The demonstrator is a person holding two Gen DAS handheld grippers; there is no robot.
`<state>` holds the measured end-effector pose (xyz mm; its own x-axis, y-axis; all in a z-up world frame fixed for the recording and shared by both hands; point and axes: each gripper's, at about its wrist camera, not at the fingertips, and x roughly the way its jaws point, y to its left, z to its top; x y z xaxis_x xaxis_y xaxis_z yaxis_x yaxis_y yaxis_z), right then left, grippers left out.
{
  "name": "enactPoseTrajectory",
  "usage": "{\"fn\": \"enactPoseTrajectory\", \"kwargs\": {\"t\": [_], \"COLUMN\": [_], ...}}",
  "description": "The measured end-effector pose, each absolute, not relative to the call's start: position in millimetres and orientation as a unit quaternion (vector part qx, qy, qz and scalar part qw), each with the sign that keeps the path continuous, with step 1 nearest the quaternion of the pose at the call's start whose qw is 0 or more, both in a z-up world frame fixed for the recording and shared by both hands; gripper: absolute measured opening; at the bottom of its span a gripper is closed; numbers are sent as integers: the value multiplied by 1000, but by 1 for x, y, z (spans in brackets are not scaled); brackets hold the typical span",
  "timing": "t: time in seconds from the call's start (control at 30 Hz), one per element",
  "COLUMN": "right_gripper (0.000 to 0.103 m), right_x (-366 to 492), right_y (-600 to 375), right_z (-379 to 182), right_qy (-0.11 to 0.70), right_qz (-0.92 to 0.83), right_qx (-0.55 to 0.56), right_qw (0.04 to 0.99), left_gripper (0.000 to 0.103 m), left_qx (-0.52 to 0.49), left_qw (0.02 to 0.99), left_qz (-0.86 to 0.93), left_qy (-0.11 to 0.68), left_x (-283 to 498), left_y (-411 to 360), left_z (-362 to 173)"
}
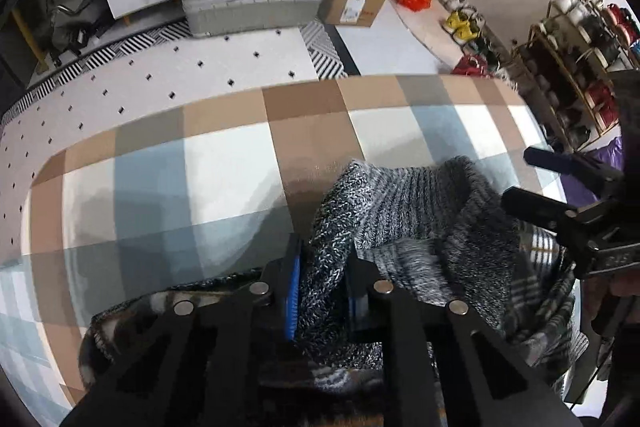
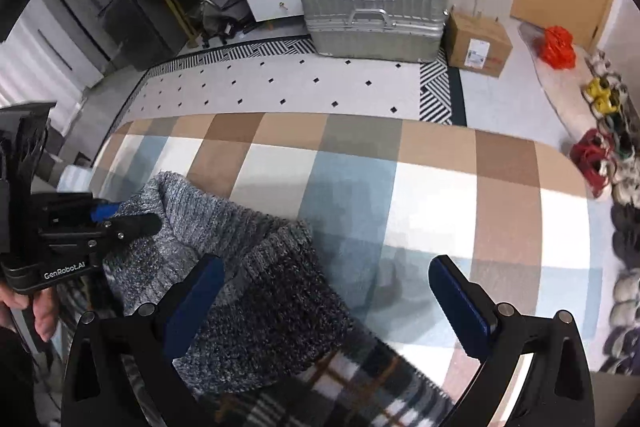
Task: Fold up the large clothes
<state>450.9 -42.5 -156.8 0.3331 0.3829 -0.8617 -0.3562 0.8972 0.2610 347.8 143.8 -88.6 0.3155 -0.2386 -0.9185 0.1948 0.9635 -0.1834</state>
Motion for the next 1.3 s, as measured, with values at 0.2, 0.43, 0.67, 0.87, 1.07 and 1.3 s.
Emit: {"fn": "enactPoseTrajectory", "kwargs": {"t": [0.2,0.43,0.67,0.87,1.07,1.3], "right_gripper": [102,81,13,11,11,10], "right_x": [442,441,436,414,365,270], "right_y": [-31,-8,-5,-19,-37,-61], "right_z": [-144,-153,-159,-123,-66,-17], "right_qy": [510,541,566,496,418,331], "right_qz": [235,221,198,199,194,216], "right_qx": [-21,-48,-39,-33,-29,-22], "right_qw": [827,810,799,844,887,918], "left_gripper": [11,11,11,11,8,8], "left_qx": [-37,-41,-27,-48,-58,-104], "left_qw": [855,879,883,885,896,895], "left_qz": [-122,-130,-138,-132,-136,-184], "left_qy": [503,457,449,444,419,393], "left_x": [316,281,288,285,252,179], "left_y": [151,153,150,159,161,163], "left_z": [-56,-40,-40,-31,4,31]}}
